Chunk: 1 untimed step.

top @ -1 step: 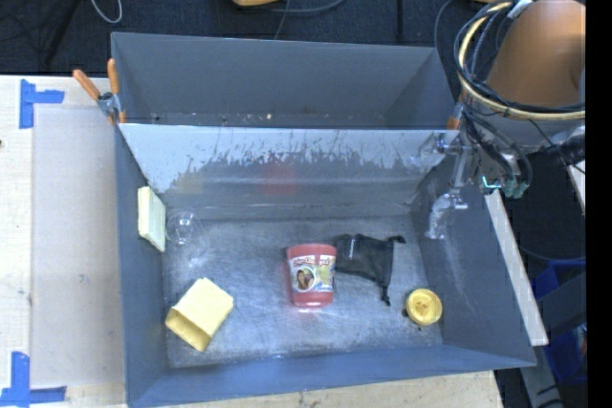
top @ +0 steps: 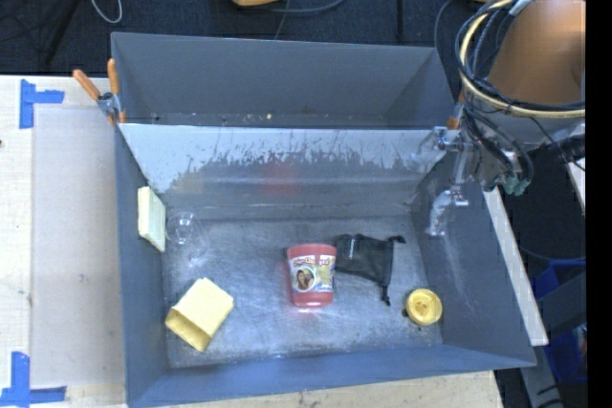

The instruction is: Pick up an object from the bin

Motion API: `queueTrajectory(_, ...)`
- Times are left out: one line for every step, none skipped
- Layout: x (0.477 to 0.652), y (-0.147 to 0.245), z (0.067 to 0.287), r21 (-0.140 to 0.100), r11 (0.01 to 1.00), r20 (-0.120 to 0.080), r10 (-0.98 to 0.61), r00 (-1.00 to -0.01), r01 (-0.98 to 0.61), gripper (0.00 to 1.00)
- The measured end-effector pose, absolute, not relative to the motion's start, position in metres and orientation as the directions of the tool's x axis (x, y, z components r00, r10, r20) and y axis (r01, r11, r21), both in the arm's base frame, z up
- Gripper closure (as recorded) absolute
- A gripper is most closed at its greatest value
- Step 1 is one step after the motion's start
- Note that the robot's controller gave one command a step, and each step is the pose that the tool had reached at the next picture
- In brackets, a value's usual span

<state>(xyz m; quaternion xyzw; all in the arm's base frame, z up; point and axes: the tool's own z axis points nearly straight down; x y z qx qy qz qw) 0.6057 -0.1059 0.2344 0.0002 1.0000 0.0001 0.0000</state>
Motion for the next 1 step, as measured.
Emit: queueTrajectory(0.6099,-0.095,0.1698,0.0,0.999,-0.004,0.032,-0.999,0.032,0.0)
